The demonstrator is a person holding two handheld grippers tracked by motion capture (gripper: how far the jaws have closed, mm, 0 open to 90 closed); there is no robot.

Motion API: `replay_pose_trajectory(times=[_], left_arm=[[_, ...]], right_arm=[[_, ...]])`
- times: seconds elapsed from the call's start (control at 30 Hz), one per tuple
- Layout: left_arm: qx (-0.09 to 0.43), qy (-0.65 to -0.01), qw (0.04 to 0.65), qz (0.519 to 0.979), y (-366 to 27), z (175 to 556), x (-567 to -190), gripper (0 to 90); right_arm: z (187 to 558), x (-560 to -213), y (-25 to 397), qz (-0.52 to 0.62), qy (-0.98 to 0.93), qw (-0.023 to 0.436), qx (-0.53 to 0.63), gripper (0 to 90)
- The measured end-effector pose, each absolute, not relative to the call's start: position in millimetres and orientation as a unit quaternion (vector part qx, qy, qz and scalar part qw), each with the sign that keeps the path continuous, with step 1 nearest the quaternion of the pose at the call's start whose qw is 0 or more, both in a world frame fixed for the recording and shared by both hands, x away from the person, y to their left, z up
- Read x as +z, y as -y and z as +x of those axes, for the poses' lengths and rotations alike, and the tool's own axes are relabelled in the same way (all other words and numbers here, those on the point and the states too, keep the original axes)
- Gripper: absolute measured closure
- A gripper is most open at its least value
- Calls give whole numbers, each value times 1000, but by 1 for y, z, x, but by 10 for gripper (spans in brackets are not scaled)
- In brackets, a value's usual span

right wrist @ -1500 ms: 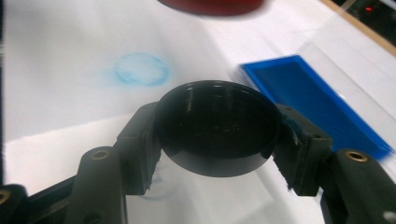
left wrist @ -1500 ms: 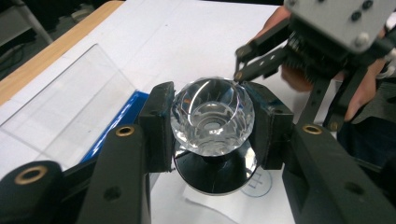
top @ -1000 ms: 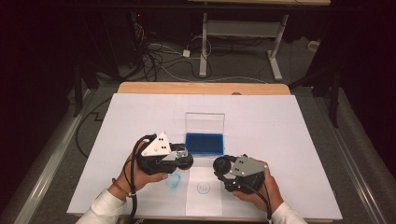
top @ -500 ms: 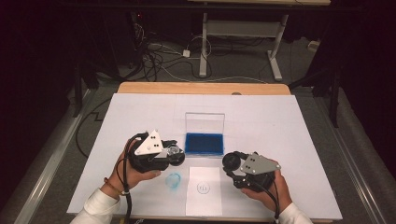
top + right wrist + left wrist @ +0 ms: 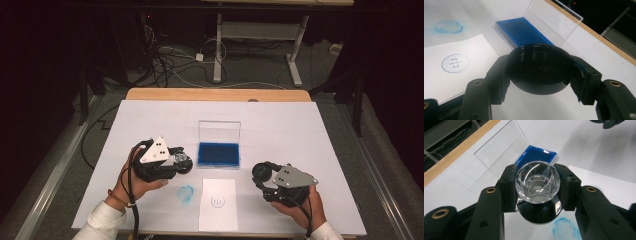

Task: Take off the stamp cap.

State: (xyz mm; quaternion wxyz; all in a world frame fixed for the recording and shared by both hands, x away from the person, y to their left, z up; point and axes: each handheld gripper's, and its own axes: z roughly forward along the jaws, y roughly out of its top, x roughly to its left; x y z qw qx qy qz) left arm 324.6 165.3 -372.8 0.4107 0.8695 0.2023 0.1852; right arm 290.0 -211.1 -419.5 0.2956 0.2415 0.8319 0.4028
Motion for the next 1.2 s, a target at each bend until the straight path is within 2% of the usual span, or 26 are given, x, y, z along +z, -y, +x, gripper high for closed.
replay_pose_trajectory(times=[0.3,0.7,1.2], left_arm=[[181,-203,411,870,-163,327,-372,547],[180,-182,418,872,-141,340,-362,548],[164,-175,413,879,-116,363,-354,547]], right_arm=[[279,-423,233,268,-823,299,401,385],[271,-427,251,293,-815,301,399,385],[277,-433,247,296,-821,292,391,385]])
